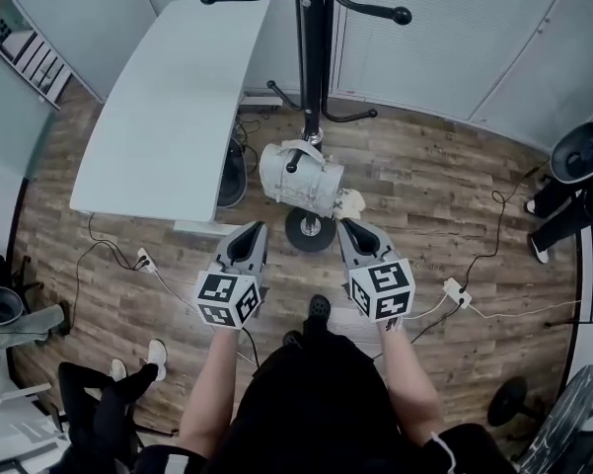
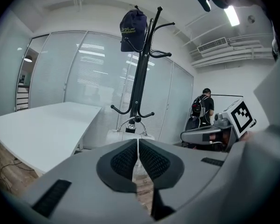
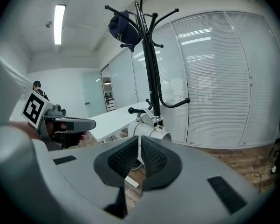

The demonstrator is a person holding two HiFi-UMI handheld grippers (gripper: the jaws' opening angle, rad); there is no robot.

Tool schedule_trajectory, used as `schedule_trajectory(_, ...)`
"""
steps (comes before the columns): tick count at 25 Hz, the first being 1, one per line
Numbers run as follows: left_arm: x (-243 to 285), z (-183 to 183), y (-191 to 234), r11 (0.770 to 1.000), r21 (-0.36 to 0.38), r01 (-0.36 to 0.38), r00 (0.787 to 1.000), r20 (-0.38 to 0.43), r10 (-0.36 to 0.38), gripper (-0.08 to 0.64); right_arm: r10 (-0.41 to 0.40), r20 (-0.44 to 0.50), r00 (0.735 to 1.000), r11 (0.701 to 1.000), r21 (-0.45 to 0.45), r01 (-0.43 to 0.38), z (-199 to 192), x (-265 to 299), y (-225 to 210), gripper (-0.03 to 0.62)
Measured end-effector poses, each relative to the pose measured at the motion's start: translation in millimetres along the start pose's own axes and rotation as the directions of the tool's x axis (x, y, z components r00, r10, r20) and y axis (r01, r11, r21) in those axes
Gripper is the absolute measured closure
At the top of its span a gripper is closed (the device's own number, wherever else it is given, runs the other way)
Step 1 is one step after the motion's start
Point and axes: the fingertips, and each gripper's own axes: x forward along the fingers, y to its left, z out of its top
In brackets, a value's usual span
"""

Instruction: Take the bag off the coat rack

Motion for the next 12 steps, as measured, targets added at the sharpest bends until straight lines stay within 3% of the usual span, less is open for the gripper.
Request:
schedule_trajectory(9,25,-6,9,1.000,-0.003,-0.013,0.999,-0.030,0.013,0.539,0.032,-0.041,0.999,0.999,0.007,-0.032,-12,21,-13,0.560)
schedule_trajectory(12,31,-12,14,1.000,-0.003,-0.013,0.998,-0.057,0.013,0.474,0.032,-0.054,0.998,0.999,0.014,-0.031,-14,27,-17,0.557)
